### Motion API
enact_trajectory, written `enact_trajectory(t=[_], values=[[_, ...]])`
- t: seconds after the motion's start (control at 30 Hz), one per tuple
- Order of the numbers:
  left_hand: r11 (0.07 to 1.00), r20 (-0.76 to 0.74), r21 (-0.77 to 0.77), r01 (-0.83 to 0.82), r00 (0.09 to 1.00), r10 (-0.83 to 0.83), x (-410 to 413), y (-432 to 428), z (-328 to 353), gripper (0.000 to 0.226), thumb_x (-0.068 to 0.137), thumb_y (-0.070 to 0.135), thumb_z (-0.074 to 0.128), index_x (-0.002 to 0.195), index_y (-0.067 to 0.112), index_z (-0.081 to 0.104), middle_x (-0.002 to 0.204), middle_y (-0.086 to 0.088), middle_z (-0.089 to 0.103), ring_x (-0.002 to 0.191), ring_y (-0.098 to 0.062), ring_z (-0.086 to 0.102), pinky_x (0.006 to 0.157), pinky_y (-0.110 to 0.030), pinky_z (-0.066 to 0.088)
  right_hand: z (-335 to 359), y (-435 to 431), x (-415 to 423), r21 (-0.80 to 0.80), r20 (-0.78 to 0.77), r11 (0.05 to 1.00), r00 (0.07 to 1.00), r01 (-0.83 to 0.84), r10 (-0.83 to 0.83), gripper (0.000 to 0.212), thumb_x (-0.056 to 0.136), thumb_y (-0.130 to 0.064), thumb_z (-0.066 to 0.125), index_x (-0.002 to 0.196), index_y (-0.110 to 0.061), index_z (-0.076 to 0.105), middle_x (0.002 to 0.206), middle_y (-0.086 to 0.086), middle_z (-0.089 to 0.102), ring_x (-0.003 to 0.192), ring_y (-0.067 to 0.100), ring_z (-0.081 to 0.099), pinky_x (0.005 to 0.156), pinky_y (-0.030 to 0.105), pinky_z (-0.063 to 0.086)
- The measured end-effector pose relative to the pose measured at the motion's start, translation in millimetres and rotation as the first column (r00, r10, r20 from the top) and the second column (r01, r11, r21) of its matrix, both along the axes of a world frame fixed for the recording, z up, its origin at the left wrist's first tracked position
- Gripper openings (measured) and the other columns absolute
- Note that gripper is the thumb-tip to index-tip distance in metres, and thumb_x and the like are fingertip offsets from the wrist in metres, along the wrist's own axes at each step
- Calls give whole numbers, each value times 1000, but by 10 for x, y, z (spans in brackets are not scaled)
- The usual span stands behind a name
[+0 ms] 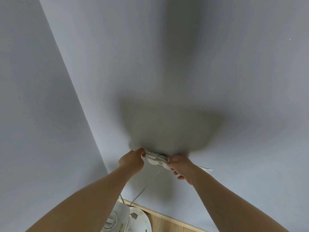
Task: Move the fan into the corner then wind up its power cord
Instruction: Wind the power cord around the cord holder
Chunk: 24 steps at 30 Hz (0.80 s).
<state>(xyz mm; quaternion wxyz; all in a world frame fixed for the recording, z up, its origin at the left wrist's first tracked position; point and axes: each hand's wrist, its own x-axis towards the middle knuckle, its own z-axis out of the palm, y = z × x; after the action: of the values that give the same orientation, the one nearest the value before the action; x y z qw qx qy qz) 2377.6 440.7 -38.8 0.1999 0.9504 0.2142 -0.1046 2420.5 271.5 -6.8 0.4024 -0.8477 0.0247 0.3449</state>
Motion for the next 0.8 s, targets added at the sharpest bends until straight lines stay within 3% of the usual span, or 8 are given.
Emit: enact_trajectory(t=[0.23, 0.4, 0.5, 0.57, 0.67, 0.8], values=[[987, -112, -153, -53, 993, 36, 21, -80, -97, 46, 87, 0, 28, 117, 26, 51, 110, -11, 63, 81, -25, 51, 69, -27, 38, -86, -22, 7, 43, -8, 999, 1000, 29, -29, 47, 93, -25, 56, 138, -16, 47, 110, 2, 51, 98, 19, 48, 78, 28, 41], [916, -212, -344, -205, 968, 137, 99, -186, -177, 37, 92, 1, 34, 119, 19, 51, 114, -13, 65, 99, -27, 68, 86, -35, 53, -88, -48, 10, 60, -17, 997, 999, 41, -40, 21, 94, -20, 54, 114, -14, 58, 100, 5, 51, 94, 19, 47, 79, 29, 40], [814, -246, -481, -326, 941, 232, 130, -286, -195, 32, 98, 11, 26, 123, 15, 45, 92, -5, 61, 69, -17, 67, 71, -29, 51, -137, -56, 21, 56, -4, 995, 996, 86, -86, 4, 92, -14, 54, 95, -16, 52, 95, 5, 52, 90, 21, 49, 75, 30, 42], [750, -261, -526, -401, 915, 306, 152, -385, -188, 31, 98, 15, 23, 123, 12, 41, 85, -5, 60, 58, -13, 64, 61, -25, 51, -222, -46, 28, 67, 12, 987, 989, 146, -147, 12, 91, -9, 50, 82, -17, 48, 92, 7, 52, 85, 22, 50, 71, 30, 43], [684, -330, -547, -483, 875, 354, 187, -507, -202, 31, 100, 13, 25, 128, 8, 39, 77, -3, 61, 52, -10, 61, 46, -18, 42, -293, -43, 18, 49, -4, 983, 984, 177, -177, 9, 91, -6, 44, 88, -14, 47, 87, 8, 53, 79, 21, 49, 68, 29, 41], [645, -360, -598, -476, 878, 314, 171, -604, -210, 34, 100, 7, 34, 133, 8, 42, 70, 2, 61, 52, -5, 55, 41, -16, 30, -345, -58, -11, -7, -38, 992, 991, 127, -128, 14, 94, -7, 39, 93, -12, 51, 86, 6, 52, 76, 19, 47, 68, 27, 38]])
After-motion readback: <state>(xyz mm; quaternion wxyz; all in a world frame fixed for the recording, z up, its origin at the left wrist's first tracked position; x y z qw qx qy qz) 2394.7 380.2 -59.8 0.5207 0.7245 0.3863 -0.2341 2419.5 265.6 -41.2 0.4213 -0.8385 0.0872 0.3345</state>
